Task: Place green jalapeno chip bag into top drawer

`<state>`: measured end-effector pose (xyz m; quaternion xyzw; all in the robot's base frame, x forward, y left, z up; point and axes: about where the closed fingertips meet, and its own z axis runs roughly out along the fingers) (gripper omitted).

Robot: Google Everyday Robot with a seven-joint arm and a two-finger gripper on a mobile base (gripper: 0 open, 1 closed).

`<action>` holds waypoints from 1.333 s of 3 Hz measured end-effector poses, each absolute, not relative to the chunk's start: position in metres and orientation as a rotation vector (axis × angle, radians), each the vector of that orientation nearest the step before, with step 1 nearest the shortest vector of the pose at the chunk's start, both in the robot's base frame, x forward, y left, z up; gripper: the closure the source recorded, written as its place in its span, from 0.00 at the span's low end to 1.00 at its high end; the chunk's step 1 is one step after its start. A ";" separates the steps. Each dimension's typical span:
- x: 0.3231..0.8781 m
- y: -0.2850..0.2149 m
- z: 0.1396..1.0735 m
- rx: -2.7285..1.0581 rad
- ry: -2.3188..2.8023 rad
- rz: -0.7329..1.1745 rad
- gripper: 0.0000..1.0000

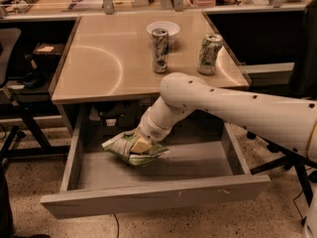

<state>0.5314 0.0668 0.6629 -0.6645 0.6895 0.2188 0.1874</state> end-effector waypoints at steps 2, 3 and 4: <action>0.531 0.067 0.663 -1.870 1.941 0.616 0.38; 0.531 0.067 0.663 -1.870 1.941 0.616 0.17; 0.531 0.067 0.663 -1.871 1.940 0.616 0.00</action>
Offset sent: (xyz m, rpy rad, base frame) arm 0.0000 0.0000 0.0000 0.0000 0.0000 0.0000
